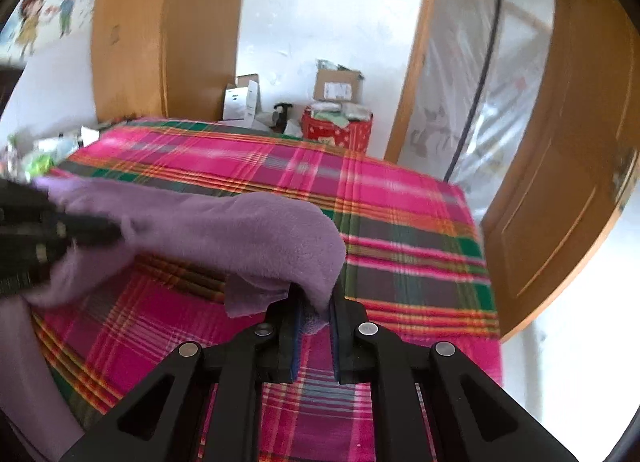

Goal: Fold clothes

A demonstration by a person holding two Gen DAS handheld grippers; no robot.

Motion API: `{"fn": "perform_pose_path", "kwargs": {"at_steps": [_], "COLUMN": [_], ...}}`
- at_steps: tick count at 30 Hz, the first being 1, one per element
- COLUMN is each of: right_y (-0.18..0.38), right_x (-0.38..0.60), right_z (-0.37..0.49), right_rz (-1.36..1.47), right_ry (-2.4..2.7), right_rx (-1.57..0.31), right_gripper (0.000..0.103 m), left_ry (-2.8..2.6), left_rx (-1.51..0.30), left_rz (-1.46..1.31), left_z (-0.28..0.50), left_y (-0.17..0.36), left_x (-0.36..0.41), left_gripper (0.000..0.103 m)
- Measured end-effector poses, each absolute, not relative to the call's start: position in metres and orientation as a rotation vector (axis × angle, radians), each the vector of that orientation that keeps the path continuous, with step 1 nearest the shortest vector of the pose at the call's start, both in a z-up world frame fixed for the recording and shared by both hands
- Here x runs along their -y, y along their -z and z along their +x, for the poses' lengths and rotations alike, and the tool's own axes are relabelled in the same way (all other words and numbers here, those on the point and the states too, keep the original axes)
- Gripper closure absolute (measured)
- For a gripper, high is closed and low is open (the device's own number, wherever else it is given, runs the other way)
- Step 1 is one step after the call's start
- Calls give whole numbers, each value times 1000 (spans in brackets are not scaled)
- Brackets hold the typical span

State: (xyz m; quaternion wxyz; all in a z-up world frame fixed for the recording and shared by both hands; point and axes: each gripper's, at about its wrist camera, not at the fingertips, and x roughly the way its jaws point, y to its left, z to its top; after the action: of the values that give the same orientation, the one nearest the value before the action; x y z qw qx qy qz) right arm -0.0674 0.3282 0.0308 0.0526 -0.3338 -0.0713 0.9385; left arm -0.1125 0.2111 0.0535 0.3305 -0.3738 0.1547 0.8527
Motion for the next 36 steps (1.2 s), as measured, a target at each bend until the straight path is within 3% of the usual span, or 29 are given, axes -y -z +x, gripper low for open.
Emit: {"fn": "perform_pose_path", "kwargs": {"at_steps": [15, 23, 31, 36], "right_y": [-21, -11, -8, -13], "right_x": [-292, -284, -283, -297], "right_z": [-82, -86, -88, -88], "right_rz": [-1153, -1239, -1269, -1271], "right_ry": [-3122, -3132, -3148, -3185], "right_rx": [30, -12, -26, -290], "right_gripper": [91, 74, 70, 70], "left_ry": [-2411, -2456, -2492, -2497], "left_rx": [-250, -176, -129, -117], "left_rz": [-1049, -1122, -1196, -1231], "left_z": [-155, -172, -182, -185], "left_y": [-57, -44, -29, -22], "left_x": [-144, -117, -98, -92], "left_gripper": [99, 99, 99, 99]}}
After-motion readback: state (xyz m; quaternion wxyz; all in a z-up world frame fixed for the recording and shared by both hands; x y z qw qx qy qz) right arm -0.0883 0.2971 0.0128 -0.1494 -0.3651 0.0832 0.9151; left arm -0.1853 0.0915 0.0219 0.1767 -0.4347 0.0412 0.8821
